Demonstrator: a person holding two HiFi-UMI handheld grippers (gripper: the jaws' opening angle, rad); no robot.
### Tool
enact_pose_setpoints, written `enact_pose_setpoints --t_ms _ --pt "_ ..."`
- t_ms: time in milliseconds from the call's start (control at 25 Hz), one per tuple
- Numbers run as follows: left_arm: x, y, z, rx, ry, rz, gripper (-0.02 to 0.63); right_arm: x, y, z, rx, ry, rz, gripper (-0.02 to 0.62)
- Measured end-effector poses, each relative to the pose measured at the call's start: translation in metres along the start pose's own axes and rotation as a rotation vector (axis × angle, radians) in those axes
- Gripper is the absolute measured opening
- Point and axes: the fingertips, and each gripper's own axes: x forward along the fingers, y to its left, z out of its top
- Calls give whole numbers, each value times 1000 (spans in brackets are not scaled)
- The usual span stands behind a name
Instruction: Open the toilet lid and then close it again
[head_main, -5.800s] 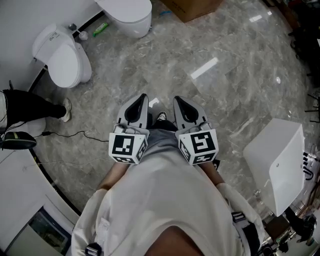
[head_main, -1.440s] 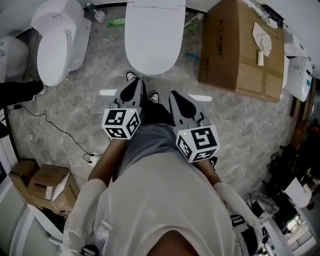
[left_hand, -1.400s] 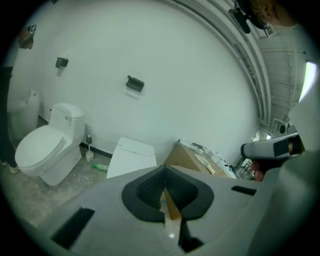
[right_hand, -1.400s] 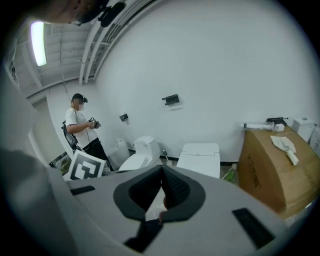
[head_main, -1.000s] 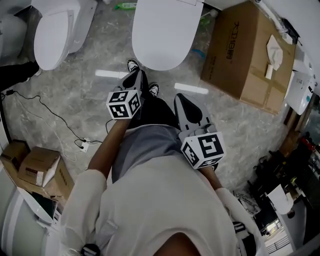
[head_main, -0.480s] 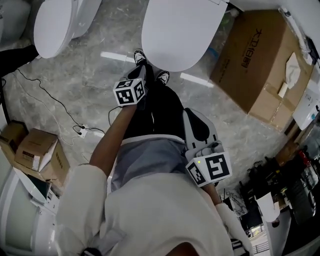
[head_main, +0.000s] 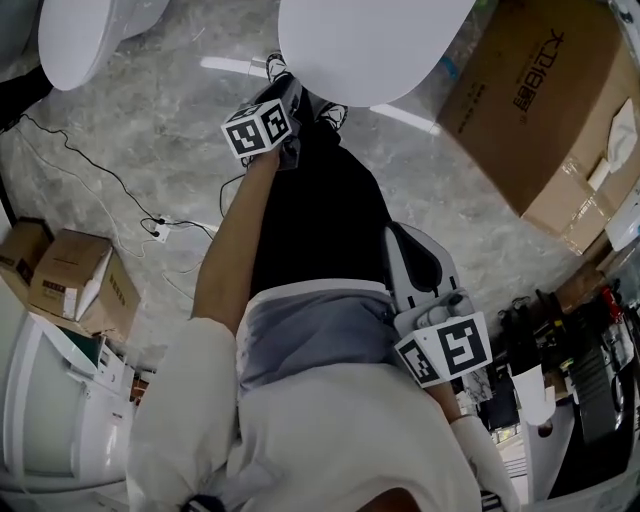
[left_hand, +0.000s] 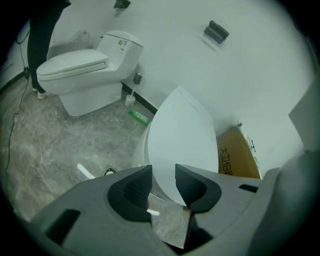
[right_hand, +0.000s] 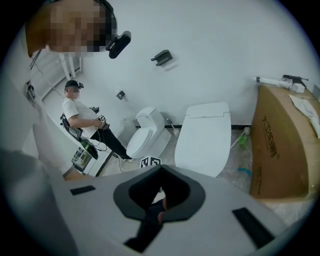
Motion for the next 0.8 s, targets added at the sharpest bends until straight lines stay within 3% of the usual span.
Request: enact_pose_setpoints --t_ms 280,520,680,800 --pt "33 16 -11 -41 0 -53 164 11 -14 -18 24 50 -15 10" --pt "51 21 -22 -129 13 -136 202 20 -16 -29 48 79 -26 11" --pt "60 14 -19 -123 15 -205 204 24 -14 -30 57 85 -24 11" --pt "65 17 -19 -131 13 -212 207 26 -14 -28 66 80 -32 11"
